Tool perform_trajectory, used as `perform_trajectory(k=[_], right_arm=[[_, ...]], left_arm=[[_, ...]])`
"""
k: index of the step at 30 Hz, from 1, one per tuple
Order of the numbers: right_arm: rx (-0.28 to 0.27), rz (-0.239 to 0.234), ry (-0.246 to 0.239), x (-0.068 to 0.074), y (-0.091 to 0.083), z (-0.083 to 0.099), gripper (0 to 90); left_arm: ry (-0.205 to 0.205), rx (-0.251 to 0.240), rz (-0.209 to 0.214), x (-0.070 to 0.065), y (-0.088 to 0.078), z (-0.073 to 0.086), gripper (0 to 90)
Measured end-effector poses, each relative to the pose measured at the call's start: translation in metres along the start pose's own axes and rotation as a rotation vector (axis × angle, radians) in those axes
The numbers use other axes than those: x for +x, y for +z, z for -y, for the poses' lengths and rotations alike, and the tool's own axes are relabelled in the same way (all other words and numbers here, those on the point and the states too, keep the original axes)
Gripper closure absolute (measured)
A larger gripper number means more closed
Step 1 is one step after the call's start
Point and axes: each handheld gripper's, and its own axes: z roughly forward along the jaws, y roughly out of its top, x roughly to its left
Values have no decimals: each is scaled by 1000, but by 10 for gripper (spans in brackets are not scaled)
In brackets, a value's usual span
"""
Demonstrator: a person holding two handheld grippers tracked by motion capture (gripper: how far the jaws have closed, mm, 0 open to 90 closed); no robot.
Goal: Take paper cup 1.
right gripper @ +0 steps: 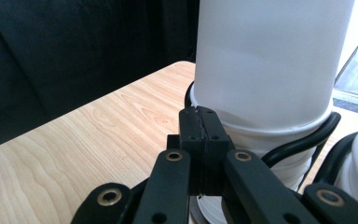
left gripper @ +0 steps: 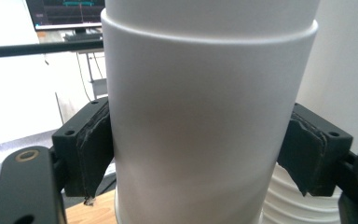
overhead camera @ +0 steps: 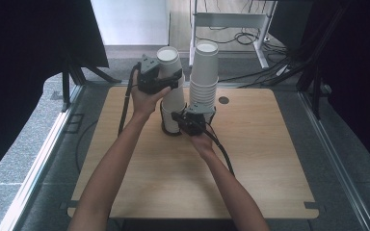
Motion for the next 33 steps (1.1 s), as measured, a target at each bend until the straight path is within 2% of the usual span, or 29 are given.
perform_trajectory(k=[2, 14, 21, 27, 31, 32, 33], right_arm=[[-2, -9, 0, 3, -4, 1, 900], [14, -19, -12, 8, -19, 10, 899], [9, -24, -16, 11, -32, 19, 892], [18, -25, -72, 19, -51, 33, 862], [25, -24, -83, 22, -62, 44, 838], [25, -24, -84, 23, -65, 47, 834], [25, -24, -84, 23, -65, 47, 834]], left_arm=[[6, -5, 2, 1, -9, -2, 186], [-11, -17, 23, 7, -40, 7, 185], [-9, -29, 47, 3, -59, 15, 185], [21, -20, 64, -7, -75, 30, 185], [32, -9, 76, -13, -82, 43, 184], [20, -2, 88, -15, -85, 50, 184], [20, -2, 88, -15, -85, 50, 184]])
